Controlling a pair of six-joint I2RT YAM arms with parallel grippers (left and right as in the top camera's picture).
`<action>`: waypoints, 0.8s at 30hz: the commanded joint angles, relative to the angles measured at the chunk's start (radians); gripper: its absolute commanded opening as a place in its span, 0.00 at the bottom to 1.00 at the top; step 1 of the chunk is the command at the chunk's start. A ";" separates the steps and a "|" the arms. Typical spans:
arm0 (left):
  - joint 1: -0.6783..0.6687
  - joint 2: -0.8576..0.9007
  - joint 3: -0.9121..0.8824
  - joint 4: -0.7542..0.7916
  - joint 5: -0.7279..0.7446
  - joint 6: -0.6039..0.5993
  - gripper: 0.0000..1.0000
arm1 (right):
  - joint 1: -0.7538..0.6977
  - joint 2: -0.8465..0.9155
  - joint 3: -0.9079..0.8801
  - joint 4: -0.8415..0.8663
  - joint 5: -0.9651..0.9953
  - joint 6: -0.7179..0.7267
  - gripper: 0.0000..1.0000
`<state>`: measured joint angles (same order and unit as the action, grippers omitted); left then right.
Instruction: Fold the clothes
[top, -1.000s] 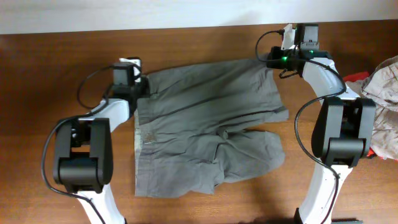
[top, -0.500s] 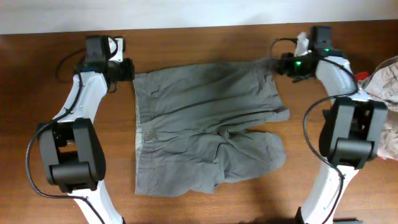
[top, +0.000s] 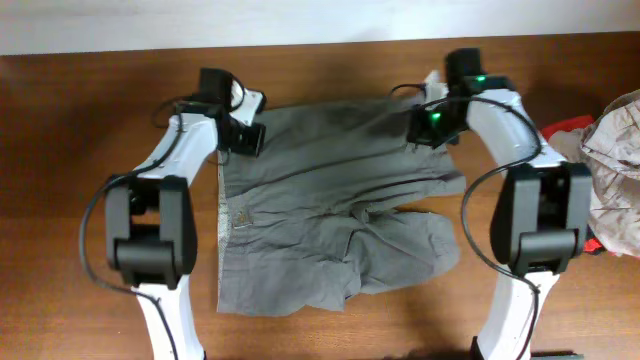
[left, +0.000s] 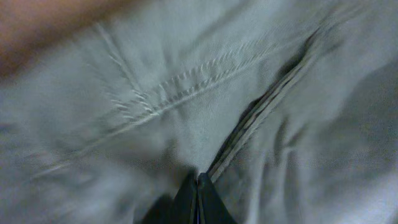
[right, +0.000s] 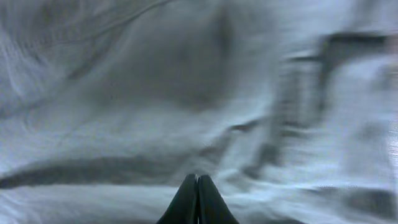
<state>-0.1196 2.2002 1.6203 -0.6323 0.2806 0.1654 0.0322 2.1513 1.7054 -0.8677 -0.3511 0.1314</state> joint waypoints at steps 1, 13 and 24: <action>-0.012 0.079 -0.002 0.000 -0.006 0.024 0.03 | 0.043 0.027 -0.031 0.040 0.102 0.015 0.04; -0.013 0.177 -0.002 0.327 -0.182 -0.022 0.03 | 0.079 0.243 -0.047 0.345 0.108 0.206 0.06; 0.011 0.179 0.047 0.560 -0.252 -0.082 0.08 | 0.066 0.268 0.005 0.641 -0.063 0.166 0.20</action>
<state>-0.1295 2.3508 1.6344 -0.0689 0.0704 0.1070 0.0998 2.3692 1.6890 -0.2180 -0.3561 0.3313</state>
